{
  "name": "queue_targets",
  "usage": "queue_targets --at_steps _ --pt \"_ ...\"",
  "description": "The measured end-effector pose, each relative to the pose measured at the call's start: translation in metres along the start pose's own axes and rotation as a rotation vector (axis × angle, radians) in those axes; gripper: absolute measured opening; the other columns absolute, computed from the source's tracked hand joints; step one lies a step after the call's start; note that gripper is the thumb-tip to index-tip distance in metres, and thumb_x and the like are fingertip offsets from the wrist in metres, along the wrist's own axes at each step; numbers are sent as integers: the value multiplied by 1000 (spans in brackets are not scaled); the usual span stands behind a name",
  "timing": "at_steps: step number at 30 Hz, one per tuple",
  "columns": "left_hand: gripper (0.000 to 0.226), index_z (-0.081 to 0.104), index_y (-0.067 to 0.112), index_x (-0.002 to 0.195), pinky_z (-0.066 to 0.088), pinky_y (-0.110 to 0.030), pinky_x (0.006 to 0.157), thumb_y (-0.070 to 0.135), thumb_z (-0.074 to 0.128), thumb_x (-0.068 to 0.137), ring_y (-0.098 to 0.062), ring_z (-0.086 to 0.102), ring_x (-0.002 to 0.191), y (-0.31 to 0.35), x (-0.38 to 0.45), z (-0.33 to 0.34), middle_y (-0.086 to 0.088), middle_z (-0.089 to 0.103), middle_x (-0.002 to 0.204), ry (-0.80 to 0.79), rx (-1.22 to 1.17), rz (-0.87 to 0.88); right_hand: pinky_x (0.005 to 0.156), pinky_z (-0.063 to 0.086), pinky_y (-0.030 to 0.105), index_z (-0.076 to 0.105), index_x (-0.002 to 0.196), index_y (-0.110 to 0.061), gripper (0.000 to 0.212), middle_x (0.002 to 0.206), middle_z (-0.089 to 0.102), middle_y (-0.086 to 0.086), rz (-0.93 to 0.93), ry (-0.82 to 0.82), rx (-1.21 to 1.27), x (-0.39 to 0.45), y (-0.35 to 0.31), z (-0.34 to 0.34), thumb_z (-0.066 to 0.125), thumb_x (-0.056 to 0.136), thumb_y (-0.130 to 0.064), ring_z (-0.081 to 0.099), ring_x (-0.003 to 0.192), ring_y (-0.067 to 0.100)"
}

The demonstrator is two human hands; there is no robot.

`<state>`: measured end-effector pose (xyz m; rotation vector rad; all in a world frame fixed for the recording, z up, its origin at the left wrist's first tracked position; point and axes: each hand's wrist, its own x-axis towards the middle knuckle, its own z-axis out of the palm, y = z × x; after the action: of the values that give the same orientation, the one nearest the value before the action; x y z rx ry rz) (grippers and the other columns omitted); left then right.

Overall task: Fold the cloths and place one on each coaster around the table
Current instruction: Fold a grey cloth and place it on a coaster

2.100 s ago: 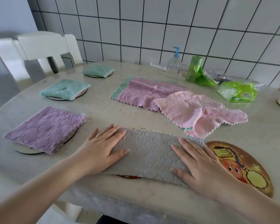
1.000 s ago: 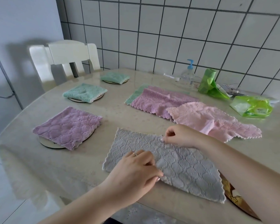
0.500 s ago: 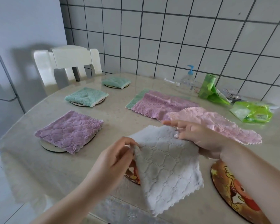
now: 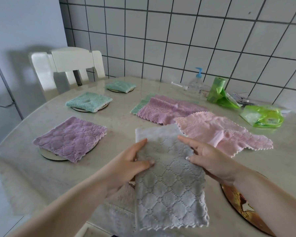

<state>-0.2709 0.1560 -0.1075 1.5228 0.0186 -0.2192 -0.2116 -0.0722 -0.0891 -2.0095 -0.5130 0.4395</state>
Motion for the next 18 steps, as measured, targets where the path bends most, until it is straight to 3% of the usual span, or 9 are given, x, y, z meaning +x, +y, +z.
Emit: queue_targets --at_steps 3,5,8,11,14,18 --pt "76 41 49 131 46 -39 97 27 79 69 -13 61 109 -8 -7 -4 6 57 130 -103 -118 -128 107 30 28 35 138 -42 59 151 21 -12 106 11 138 -6 9 5 54 91 -10 16 141 8" --pt "79 42 53 128 36 -48 106 35 83 62 -17 53 122 -16 -14 -9 7 50 138 -154 -174 -139 97 39 25 36 134 -49 57 149 25 -10 157 -7 208 -14 14 4 61 88 -28 20 140 11" --pt "68 37 46 134 49 -48 91 26 68 77 -29 58 114 -23 -28 -14 -3 57 131 -227 -283 -150 97 46 31 44 125 -56 58 141 40 -7 190 -62 260 -27 22 0 69 73 -51 44 127 9" --pt "58 48 39 130 54 -41 79 26 68 77 -33 60 110 -28 -46 -16 -7 61 126 -275 -309 -193 76 55 28 54 123 -43 58 122 61 1 194 -99 422 -38 28 -5 75 69 -39 65 98 12" --pt "41 62 34 116 57 -38 74 26 67 77 -30 63 105 -31 -62 -12 -7 64 121 -265 -277 -208 71 54 31 56 125 -34 62 95 68 4 229 -235 461 -49 29 -10 78 67 -33 65 82 20" --pt "37 66 27 111 58 -31 64 20 58 76 -26 68 89 -32 -72 -3 -9 69 109 -236 -204 -224 74 53 34 63 118 -32 35 80 59 5 276 -281 388 -60 29 -6 61 87 -15 62 79 22"
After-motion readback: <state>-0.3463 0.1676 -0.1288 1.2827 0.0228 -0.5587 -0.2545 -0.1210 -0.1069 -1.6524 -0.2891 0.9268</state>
